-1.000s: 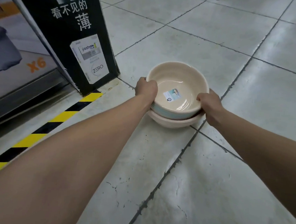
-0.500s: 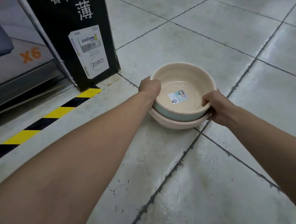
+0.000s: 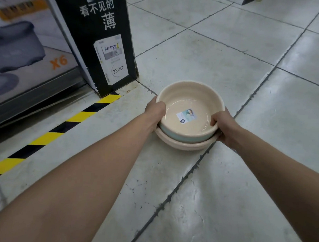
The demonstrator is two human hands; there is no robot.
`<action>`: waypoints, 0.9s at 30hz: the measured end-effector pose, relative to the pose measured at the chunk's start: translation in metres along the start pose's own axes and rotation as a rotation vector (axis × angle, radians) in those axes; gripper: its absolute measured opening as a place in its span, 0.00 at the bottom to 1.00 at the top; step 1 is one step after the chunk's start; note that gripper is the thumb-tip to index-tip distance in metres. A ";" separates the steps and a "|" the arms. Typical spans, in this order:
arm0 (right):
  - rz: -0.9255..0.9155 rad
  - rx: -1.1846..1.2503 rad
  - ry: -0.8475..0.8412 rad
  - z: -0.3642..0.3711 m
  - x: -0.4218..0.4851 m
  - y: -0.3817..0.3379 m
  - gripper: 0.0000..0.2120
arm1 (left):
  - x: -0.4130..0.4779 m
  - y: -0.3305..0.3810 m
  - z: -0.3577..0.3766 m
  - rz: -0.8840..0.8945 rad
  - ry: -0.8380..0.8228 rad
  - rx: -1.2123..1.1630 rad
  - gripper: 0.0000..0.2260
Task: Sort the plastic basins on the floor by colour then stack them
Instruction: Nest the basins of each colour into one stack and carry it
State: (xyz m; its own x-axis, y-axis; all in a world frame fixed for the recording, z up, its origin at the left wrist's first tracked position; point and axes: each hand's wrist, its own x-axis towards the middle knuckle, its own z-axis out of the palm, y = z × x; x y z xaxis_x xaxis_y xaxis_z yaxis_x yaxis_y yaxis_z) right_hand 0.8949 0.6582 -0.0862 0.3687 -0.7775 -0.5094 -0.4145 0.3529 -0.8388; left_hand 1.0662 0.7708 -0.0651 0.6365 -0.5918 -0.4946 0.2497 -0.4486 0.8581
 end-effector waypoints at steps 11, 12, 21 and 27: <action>-0.188 0.048 -0.087 0.036 -0.130 0.051 0.37 | -0.133 -0.081 -0.084 -0.022 -0.011 0.029 0.26; -0.189 0.025 -0.121 0.044 -0.142 0.048 0.39 | -0.148 -0.083 -0.099 -0.024 0.008 0.022 0.26; -0.345 0.034 -0.536 0.203 -0.296 -0.036 0.36 | -0.296 -0.043 -0.303 0.001 0.444 0.028 0.13; -0.443 -0.018 -0.817 0.317 -0.428 -0.065 0.34 | -0.447 -0.048 -0.437 0.031 0.696 -0.096 0.16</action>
State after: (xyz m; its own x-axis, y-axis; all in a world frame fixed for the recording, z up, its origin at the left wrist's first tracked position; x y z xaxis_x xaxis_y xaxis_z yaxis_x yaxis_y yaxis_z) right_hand 1.0278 1.1326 0.1253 0.9651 -0.2293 -0.1262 -0.1061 0.0981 -0.9895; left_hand 1.0887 1.3493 0.1749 0.9555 -0.0229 -0.2942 0.2669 -0.3583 0.8947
